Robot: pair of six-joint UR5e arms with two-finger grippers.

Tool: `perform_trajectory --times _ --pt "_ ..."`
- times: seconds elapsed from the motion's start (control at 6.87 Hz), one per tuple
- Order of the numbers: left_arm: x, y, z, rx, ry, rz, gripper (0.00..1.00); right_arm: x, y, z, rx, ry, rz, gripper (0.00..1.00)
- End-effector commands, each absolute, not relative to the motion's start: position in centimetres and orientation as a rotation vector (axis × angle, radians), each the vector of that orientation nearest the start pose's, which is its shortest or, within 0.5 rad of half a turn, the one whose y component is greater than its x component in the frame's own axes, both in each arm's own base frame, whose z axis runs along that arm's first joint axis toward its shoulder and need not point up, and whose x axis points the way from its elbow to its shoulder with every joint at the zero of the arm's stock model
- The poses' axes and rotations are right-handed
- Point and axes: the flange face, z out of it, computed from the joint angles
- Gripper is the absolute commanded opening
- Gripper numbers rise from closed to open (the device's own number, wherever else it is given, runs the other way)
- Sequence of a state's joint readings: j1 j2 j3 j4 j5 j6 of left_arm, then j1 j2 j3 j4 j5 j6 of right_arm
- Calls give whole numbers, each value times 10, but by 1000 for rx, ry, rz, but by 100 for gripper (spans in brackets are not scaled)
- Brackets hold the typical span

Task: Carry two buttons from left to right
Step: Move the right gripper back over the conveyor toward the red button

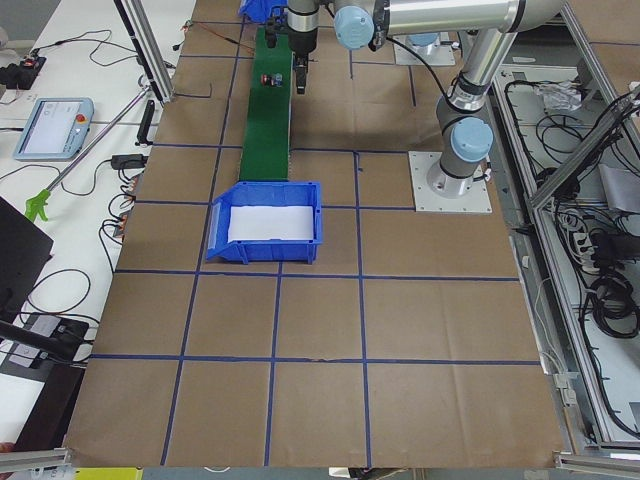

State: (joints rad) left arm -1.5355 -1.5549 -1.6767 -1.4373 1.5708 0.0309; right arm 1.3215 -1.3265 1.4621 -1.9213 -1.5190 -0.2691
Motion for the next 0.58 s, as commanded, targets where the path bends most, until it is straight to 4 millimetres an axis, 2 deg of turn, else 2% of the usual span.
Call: perform_trajectory --times 0.0,0.15,0.29,0.44 --pt "-116 -492 458 -10 3139 -72 100 80 -618 447 41 3089 -324 100" --pt "-116 -492 458 -10 3139 -72 100 114 -610 449 132 3070 -316 100" --pt "-116 -492 458 -10 3139 -72 100 138 -603 447 153 3058 -304 100" --pt "-116 -492 458 -10 3139 -72 100 145 -599 437 139 3064 -274 100"
